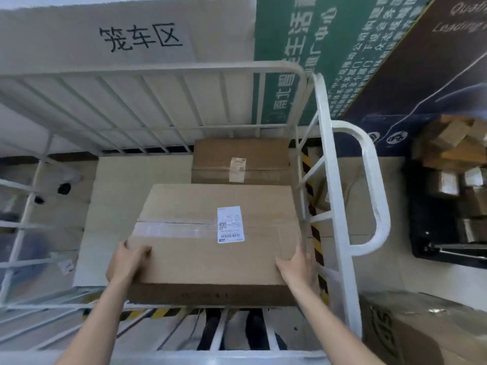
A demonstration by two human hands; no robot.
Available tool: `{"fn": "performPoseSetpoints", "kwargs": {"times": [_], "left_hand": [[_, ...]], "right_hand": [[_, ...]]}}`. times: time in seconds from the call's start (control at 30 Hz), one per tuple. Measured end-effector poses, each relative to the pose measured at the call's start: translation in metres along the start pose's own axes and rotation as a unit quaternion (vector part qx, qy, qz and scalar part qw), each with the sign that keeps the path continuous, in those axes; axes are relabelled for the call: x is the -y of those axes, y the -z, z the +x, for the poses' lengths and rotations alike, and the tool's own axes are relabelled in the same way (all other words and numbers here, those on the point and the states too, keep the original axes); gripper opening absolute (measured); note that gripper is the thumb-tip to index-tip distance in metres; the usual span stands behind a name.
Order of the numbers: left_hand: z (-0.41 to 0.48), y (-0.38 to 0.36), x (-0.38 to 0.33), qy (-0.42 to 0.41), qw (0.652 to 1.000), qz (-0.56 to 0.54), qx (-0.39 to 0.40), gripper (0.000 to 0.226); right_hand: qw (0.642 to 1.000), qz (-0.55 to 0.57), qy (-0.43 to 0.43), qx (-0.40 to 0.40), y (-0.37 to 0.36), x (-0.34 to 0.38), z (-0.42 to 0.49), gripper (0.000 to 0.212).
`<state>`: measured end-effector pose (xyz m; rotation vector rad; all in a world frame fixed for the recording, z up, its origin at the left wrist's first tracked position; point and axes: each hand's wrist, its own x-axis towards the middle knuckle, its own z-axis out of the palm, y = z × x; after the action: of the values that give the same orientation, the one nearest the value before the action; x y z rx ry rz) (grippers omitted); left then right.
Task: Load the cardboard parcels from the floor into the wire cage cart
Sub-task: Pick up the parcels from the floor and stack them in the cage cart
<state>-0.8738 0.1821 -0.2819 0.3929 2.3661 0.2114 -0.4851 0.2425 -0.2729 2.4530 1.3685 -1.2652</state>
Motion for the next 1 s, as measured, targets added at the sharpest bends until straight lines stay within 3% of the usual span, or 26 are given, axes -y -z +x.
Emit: {"fn": "performPoseSetpoints", "kwargs": {"times": [0.13, 0.27, 0.43, 0.63, 0.7, 0.77, 0.87, 1.0], "left_hand": [[0.056, -0.048, 0.026, 0.038, 0.998, 0.019, 0.043, 0.069], [0.108, -0.096, 0.034, 0.025, 0.996, 0.07, 0.05, 0.069], [0.161, -0.157, 0.046, 0.041, 0.997, -0.024, 0.063, 0.072], [0.179, -0.247, 0.107, 0.031, 0.965, -0.001, 0.261, 0.081], [0.18, -0.27, 0.116, -0.034, 0.965, 0.054, 0.255, 0.077], [0.175, -0.285, 0.123, -0.101, 0.958, 0.172, 0.207, 0.089], [0.162, -0.307, 0.129, -0.192, 0.908, 0.322, 0.185, 0.11], [0.162, -0.331, 0.128, -0.197, 0.876, 0.395, 0.195, 0.127]], "right_hand": [[0.998, -0.021, -0.056, 0.021, -0.051, -0.017, 0.047, 0.093], [0.994, -0.045, -0.096, 0.028, -0.095, -0.038, 0.091, 0.092], [0.998, -0.023, -0.059, -0.012, -0.142, -0.067, 0.138, 0.087], [0.998, -0.01, -0.031, 0.048, -0.199, -0.105, 0.183, 0.084], [0.996, -0.032, -0.004, 0.089, -0.221, -0.112, 0.191, 0.087], [0.989, -0.088, -0.004, 0.115, -0.24, -0.118, 0.198, 0.091], [0.97, -0.178, -0.013, 0.164, -0.261, -0.127, 0.208, 0.097], [0.956, -0.237, -0.003, 0.173, -0.277, -0.135, 0.215, 0.104]]}}
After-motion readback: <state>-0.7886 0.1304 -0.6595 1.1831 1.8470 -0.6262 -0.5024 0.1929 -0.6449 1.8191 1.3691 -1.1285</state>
